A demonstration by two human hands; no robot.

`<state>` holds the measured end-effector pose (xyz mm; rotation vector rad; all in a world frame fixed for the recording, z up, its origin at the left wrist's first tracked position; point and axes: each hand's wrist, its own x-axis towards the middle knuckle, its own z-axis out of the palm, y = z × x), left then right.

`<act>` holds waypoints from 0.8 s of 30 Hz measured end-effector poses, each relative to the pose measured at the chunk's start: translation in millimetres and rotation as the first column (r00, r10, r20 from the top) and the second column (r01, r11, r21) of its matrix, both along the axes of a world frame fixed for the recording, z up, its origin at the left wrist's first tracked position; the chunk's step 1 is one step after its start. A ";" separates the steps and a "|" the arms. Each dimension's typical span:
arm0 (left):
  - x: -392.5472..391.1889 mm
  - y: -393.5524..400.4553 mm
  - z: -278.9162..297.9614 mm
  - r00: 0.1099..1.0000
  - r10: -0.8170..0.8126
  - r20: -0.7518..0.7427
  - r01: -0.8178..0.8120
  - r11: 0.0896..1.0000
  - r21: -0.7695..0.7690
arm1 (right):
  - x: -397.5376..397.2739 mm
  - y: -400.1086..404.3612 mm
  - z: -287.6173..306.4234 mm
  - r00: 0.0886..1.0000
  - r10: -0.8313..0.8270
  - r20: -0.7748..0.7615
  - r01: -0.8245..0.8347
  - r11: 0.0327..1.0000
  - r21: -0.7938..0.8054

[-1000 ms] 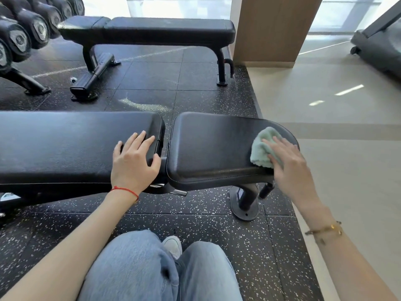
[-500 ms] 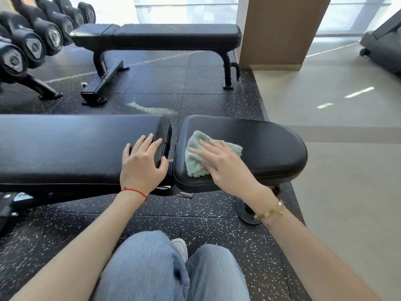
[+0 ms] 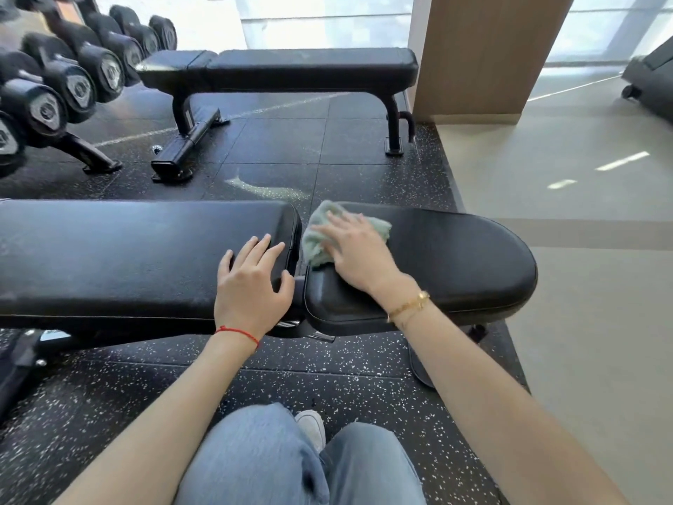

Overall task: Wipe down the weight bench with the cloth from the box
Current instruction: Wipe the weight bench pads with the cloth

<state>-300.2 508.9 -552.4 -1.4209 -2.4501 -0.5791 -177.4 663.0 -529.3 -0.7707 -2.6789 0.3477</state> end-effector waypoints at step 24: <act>0.1 -3.8 1.3 0.999 -0.032 0.003 0.032 0.999 0.011 | 119.3 -31.1 2.9 0.997 0.046 -0.056 -0.046 0.999 0.006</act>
